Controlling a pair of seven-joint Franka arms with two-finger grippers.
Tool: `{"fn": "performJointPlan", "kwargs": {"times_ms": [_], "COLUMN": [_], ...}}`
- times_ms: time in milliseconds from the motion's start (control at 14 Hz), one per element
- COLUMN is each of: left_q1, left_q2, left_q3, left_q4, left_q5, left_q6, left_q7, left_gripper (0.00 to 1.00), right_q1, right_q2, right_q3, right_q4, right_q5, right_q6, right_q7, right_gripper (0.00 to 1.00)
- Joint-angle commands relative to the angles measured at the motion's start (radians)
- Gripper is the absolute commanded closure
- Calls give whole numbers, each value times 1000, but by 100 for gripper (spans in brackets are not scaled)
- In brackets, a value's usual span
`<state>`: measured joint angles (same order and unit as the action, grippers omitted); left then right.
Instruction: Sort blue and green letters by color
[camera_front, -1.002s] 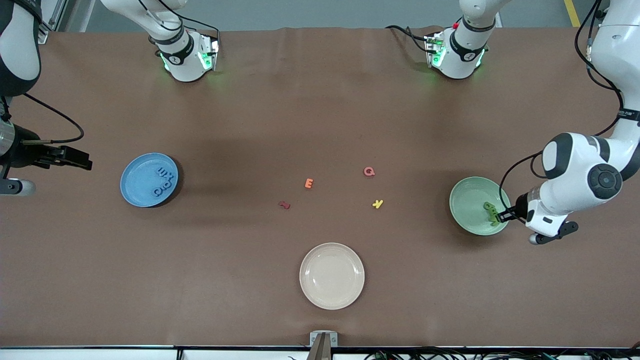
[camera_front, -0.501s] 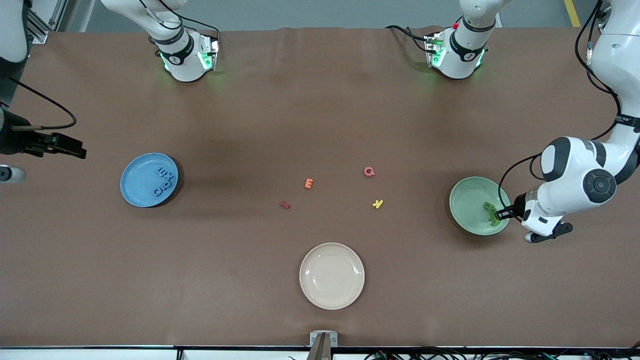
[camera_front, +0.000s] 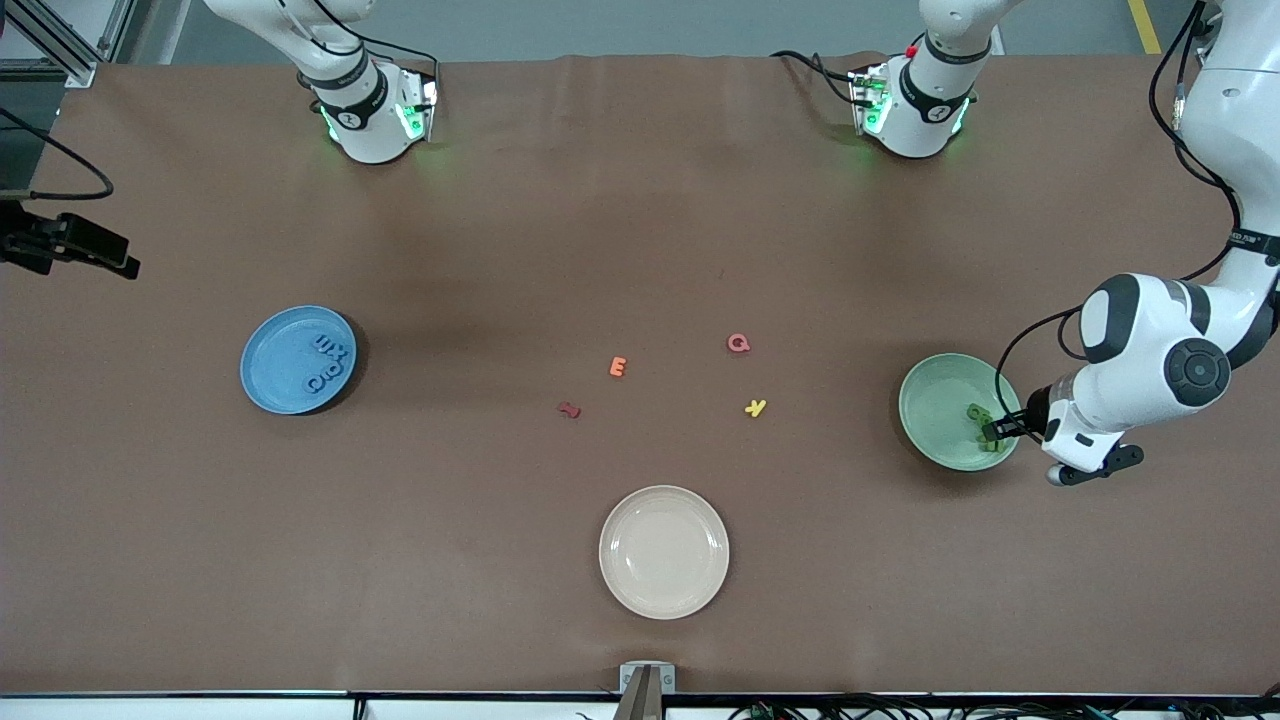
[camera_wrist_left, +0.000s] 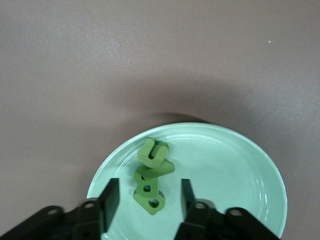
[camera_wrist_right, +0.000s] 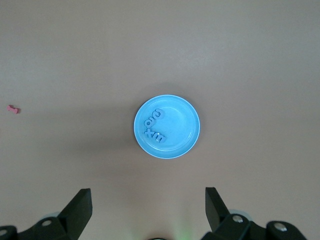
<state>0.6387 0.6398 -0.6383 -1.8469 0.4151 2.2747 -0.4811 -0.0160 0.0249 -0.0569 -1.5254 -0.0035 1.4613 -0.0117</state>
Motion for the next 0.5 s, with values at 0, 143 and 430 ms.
{"fn": "performJointPlan", "kwargs": {"times_ms": [0,143,430], "left_q1": [-1,-5,-10], "left_q2": [-11,-25,-48], "left_q3": [-6,-14,-58], "left_q4": [-2,8,32], "left_q5": [19,19,14], "left_q6": [-14,-43,-92], "left_q7": [-11,-7,-14], "left_gripper": [1,1,1], "right_q1": [-15,-10,-2], "right_q2": [-58,-89,-149], "right_q3": [20,19,17], "right_q4": [-53,-64,-134], "right_q5": [2,2,0], "right_q6": [1,-16,-9], "right_q7": [-1,-1,-1], "right_gripper": [0,0,0]}}
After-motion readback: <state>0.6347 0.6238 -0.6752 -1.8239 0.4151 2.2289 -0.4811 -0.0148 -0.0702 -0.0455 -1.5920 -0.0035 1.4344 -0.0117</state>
